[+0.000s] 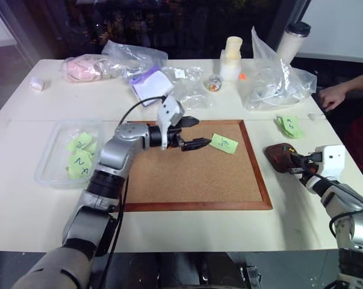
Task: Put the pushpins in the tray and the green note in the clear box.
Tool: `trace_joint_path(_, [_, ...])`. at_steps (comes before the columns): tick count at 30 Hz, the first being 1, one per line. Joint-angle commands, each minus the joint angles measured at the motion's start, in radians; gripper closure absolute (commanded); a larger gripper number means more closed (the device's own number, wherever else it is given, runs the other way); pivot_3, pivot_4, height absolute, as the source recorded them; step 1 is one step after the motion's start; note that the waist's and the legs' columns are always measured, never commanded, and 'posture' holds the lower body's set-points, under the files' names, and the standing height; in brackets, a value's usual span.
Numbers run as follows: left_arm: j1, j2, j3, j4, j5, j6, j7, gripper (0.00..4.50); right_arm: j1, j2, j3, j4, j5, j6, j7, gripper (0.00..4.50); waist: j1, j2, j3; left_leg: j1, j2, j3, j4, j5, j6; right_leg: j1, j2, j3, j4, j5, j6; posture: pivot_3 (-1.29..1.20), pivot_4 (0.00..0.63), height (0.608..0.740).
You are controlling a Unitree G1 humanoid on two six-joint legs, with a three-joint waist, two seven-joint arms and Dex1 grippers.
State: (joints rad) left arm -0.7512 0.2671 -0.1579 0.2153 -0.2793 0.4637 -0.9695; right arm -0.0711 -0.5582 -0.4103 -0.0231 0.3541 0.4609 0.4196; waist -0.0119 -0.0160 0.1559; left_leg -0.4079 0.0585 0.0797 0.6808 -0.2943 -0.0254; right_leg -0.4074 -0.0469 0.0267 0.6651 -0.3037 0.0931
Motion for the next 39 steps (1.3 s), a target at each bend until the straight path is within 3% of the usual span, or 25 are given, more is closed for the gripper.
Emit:
trace_joint_path(1, [-0.002, 0.014, -0.006, -0.04, 0.017, -0.024, 0.017, 0.0, -0.016, -0.025, -0.017, 0.004, -0.006, -0.042, 0.015, 3.89, 0.001, 0.0, 0.0, 0.0, 0.0, 0.0, 0.0, 0.0, 0.0, 0.0, 0.0, 0.0, 0.0, 0.0, 0.0, 0.0, 0.15, 0.734])
trace_joint_path(9, [0.014, 0.026, -0.014, -0.019, 0.039, -0.039, 0.036, 0.0, -0.02, -0.019, -0.025, -0.004, 0.013, -0.053, 0.031, 0.07, 0.001, 0.0, 0.0, 0.0, 0.0, 0.0, 0.0, 0.0, 0.0, 0.0, 0.0, 0.0, 0.0, 0.0, 0.0, 0.0, 0.15, 0.734])
trace_joint_path(17, [0.018, 0.039, -0.014, -0.007, 0.056, -0.062, 0.04, 0.0, -0.01, -0.016, -0.035, -0.081, 0.063, -0.039, 0.049, 0.07, 0.001, 0.0, 0.0, 0.0, 0.0, 0.0, 0.0, 0.0, 0.0, 0.0, 0.0, 0.0, 0.0, 0.0, 0.0, 0.0, 0.15, 0.734])
trace_joint_path(22, [0.025, 0.096, -0.045, -0.002, 0.097, -0.154, -0.014, 0.0, -0.037, -0.053, 0.134, -0.22, 0.037, -0.036, 0.157, 0.07, -0.004, 0.001, 0.0, 0.0, 0.001, 0.0, 0.0, 0.0, 0.0, 0.0, 0.001, 0.0, 0.0, 0.0, 0.0, 0.0, 0.15, 0.734])
trace_joint_path(28, [0.023, 0.179, -0.053, -0.009, 0.125, -0.235, -0.074, 0.0, -0.145, -0.016, 0.331, -0.043, -0.082, -0.171, 0.224, 0.07, 0.002, 0.001, 0.0, 0.0, 0.0, 0.0, 0.001, 0.0, 0.001, 0.0, 0.0, -0.001, 0.0, 0.0, 0.0, 0.0, 0.15, 0.734])
trace_joint_path(39, [0.07, 0.19, -0.05, -0.067, 0.127, -0.209, -0.036, 0.0, -0.355, 0.107, 0.444, 0.315, -0.202, -0.369, 0.232, 0.07, -0.005, 0.001, 0.0, 0.0, 0.001, 0.0, 0.001, 0.001, -0.001, -0.001, 0.001, -0.001, 0.001, 0.0, 0.0, 0.0, 0.15, 0.734])
